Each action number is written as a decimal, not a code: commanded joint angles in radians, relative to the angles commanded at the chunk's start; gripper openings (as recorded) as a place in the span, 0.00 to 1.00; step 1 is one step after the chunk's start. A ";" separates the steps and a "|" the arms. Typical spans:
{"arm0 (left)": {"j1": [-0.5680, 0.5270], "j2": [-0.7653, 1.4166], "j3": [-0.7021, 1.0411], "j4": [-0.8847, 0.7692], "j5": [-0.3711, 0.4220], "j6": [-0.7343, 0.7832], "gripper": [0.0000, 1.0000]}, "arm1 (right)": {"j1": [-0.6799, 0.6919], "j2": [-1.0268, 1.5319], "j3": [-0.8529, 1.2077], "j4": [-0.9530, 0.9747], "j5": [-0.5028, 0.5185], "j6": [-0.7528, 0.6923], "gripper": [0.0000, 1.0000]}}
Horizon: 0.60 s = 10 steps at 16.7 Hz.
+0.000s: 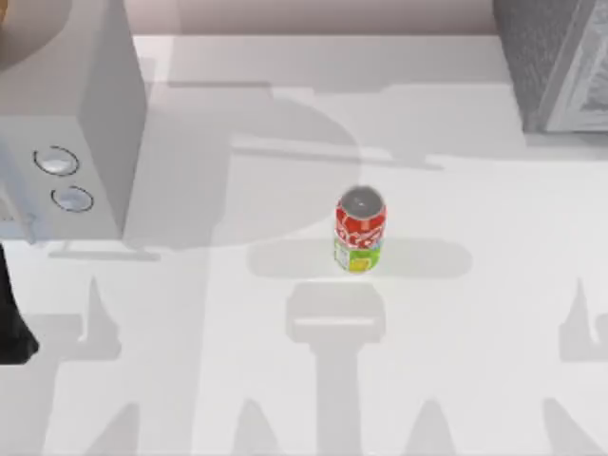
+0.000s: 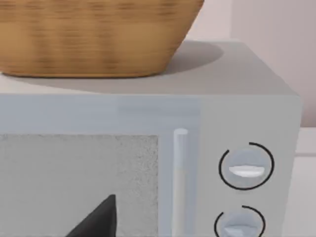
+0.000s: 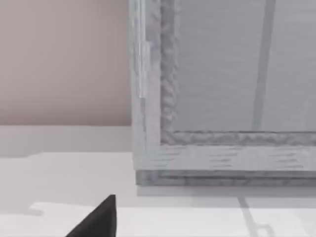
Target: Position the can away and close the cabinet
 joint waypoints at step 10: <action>0.000 0.000 0.000 0.000 0.000 0.000 1.00 | 0.070 0.205 0.131 0.224 0.136 -0.017 1.00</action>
